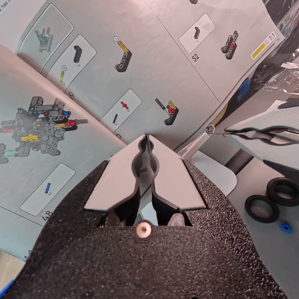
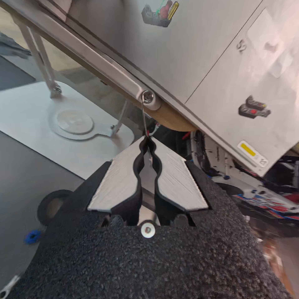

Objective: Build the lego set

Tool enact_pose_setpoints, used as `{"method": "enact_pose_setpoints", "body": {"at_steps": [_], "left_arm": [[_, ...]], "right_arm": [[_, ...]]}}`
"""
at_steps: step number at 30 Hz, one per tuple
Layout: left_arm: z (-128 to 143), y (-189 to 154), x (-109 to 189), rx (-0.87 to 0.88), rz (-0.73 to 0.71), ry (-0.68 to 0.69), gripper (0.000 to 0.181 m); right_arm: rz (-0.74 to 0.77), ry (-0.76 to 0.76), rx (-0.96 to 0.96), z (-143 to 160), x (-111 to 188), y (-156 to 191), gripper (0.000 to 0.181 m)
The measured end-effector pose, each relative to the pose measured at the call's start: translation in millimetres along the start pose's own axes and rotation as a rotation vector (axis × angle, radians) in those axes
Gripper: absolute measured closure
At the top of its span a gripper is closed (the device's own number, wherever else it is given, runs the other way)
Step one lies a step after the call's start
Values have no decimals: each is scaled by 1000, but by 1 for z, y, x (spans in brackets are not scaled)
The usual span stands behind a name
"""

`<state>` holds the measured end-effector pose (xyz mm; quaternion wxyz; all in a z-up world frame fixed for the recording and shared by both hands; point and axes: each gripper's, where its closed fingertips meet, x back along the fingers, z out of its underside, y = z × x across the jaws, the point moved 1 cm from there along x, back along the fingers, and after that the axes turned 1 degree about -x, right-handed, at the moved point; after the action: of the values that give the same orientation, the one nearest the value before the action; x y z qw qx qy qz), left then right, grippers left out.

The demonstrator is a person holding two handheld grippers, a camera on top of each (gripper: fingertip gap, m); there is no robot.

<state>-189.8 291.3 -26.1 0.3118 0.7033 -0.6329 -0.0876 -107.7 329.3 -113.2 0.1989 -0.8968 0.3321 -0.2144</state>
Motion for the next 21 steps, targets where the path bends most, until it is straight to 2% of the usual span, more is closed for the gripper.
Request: {"method": "enact_pose_setpoints", "body": {"at_steps": [3,5,10,13,14,15,16,17,18,20,21], "left_arm": [[1,-1,-4,-19,2,13,180],[1,0,-4,-7,11,13,180],[2,1,-3,26,42,5,181],[1,0,-5,75,62,-14,180],[0,-1,-6,102,77,-21,180],[-1,-2,-7,117,85,-29,180],[-1,-2,-7,128,90,-37,181],[-1,-2,-7,140,90,-46,181],[-1,-1,-7,149,91,-56,181],[1,-2,-4,169,113,-77,181],[1,-2,-2,168,124,-81,181]], "right_arm": [[249,-18,442,-16,24,-26,179],[338,-43,698,-30,30,-35,176],[384,-143,1212,-83,19,-31,170],[385,-212,1414,-101,7,-18,172],[386,-246,1413,-106,5,-15,172],[420,-348,1334,-120,10,-11,181],[380,-407,1242,-130,16,-1,177],[336,-419,1117,-137,19,7,165],[293,-386,975,-139,19,11,164],[231,-385,649,-143,25,4,142],[200,-394,461,-142,30,-4,142]]}}
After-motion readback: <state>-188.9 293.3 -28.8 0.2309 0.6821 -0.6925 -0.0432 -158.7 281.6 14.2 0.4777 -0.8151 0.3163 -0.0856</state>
